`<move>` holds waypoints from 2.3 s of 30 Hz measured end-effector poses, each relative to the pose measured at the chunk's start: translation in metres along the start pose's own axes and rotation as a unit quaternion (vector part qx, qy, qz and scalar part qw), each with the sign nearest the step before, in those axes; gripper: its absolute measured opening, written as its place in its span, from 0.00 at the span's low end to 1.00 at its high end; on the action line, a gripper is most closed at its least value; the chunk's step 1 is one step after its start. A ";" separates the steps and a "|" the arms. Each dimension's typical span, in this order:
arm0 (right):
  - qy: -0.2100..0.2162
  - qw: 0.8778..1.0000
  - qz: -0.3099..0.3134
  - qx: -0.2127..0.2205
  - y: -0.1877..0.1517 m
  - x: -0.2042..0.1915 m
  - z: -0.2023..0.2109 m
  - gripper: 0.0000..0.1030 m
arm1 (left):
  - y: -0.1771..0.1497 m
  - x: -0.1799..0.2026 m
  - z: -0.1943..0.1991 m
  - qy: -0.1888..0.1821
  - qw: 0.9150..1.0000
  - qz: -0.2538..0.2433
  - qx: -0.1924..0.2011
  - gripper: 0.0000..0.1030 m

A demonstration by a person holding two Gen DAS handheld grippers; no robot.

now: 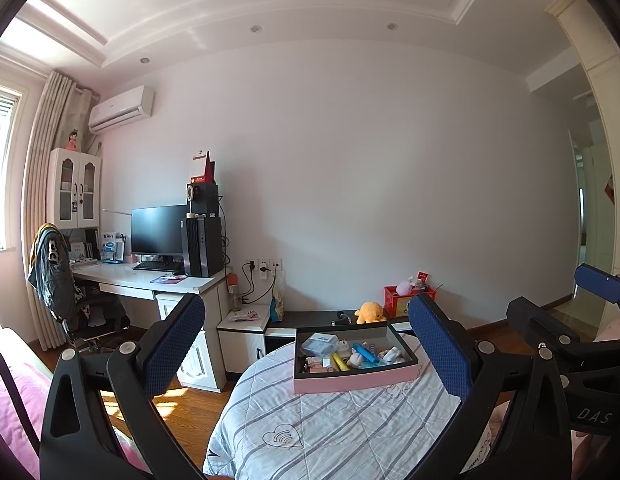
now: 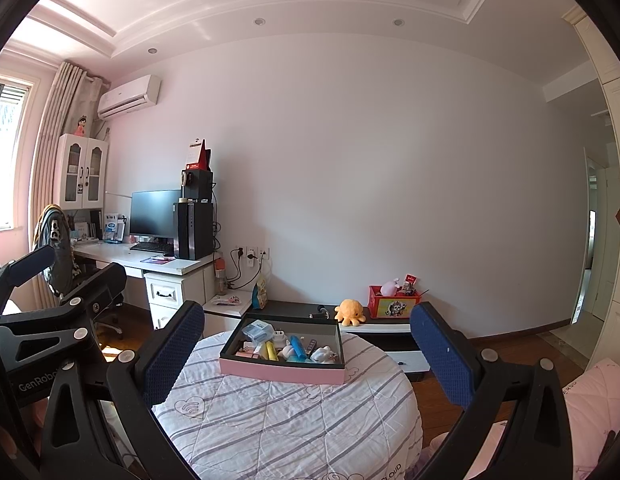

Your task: Organize rigid objects

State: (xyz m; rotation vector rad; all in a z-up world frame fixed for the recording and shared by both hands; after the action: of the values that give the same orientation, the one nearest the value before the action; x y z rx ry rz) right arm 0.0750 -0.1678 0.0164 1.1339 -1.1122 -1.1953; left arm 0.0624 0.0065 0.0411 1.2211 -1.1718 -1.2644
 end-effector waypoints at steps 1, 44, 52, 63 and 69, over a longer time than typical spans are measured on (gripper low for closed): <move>0.000 1.000 0.000 0.000 0.000 0.000 0.000 1.00 | 0.000 0.000 0.000 0.000 1.000 0.000 0.000 1.00; 0.001 1.000 -0.001 0.002 -0.001 -0.003 -0.001 1.00 | 0.000 0.001 -0.003 0.001 1.000 0.002 0.002 1.00; 0.003 1.000 0.001 0.001 -0.001 -0.006 0.001 1.00 | 0.001 0.000 -0.002 0.002 1.000 0.002 0.002 1.00; 0.003 1.000 0.000 -0.002 -0.001 -0.006 0.002 1.00 | 0.006 -0.002 -0.004 -0.003 1.000 0.003 0.002 1.00; 0.003 1.000 0.001 -0.002 -0.001 -0.006 0.002 1.00 | 0.005 -0.002 -0.004 -0.002 1.000 0.001 0.003 1.00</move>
State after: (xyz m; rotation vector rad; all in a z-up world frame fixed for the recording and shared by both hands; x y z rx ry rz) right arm 0.0724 -0.1617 0.0150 1.1319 -1.1057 -1.1923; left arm 0.0665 0.0080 0.0462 1.2217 -1.1807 -1.2626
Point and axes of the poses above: each gripper's, at about its wrist camera, not at the fingertips, and z roughly against the way its jaws point, x to its right, y to its top, the point moved 7 cm from there along -z, roughly the way its jaws point, and after that the axes turned 1 degree about -z, right-handed, at the moved point
